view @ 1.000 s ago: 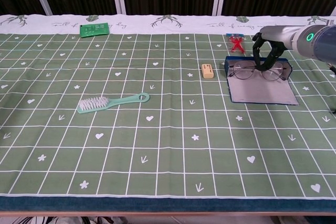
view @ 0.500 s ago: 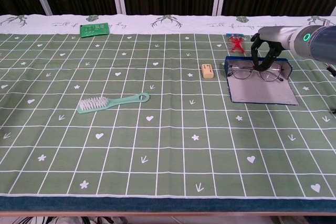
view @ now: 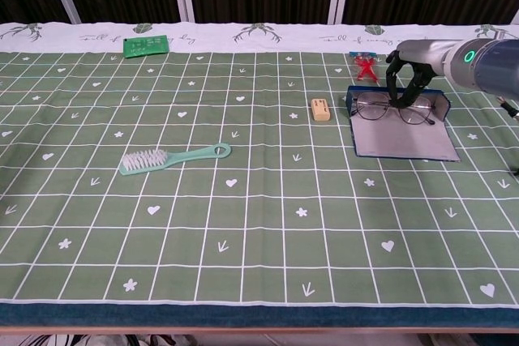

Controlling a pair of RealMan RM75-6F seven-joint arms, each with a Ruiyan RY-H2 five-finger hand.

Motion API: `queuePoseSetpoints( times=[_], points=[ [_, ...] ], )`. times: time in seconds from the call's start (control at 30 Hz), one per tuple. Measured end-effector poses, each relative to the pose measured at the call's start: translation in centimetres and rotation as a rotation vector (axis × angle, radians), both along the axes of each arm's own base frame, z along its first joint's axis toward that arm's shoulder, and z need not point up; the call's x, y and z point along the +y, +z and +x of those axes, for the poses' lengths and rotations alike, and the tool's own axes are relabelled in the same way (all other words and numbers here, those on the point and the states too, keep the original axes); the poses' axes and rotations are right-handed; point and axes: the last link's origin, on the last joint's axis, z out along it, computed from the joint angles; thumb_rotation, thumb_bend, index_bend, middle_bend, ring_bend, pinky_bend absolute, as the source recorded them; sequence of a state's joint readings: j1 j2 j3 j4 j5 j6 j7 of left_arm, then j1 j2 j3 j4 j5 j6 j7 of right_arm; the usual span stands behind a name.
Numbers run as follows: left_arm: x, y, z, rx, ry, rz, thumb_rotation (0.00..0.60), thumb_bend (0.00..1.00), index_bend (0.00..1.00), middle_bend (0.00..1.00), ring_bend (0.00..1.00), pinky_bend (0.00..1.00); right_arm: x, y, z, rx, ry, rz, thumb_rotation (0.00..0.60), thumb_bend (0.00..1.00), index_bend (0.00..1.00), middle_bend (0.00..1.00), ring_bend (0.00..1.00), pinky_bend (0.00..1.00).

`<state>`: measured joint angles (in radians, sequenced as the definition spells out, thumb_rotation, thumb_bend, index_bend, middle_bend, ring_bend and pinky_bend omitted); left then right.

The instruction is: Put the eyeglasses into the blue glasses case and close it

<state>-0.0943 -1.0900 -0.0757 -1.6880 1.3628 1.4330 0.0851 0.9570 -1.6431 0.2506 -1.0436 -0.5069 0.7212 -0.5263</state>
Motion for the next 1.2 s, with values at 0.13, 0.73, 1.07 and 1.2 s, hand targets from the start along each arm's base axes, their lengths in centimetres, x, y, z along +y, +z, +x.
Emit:
queuePoseSetpoints(
  times=[0.13,0.73,1.07,1.2],
  points=[
    [0.0,0.0,0.0,0.0,0.001,0.0,0.6,0.36,0.02,0.0,0.0,0.0,0.0,-0.1,0.0,0.0,-0.001,0.004,0.6,0.52,0.52,0.0,0.04,0.14],
    [0.0,-0.1,0.0,0.006,0.004,-0.005,0.6,0.36,0.02,0.0,0.0,0.0,1.2,0.7,-0.4,0.008,0.012,0.018,0.6,0.48,0.23,0.0,0.02,0.14],
    [-0.1,-0.1,0.0,0.006,0.005,-0.004,0.6,0.36,0.02,0.0,0.0,0.0,1.5,1.4,-0.1,0.012,0.026,0.007,0.6,0.47,0.22,0.0,0.02,0.14],
    [-0.1,-0.1,0.0,0.005,0.004,-0.003,0.6,0.36,0.02,0.0,0.0,0.0,1.9,1.7,0.1,-0.007,0.031,0.0,0.6,0.42,0.21,0.0,0.02,0.14]
  ],
)
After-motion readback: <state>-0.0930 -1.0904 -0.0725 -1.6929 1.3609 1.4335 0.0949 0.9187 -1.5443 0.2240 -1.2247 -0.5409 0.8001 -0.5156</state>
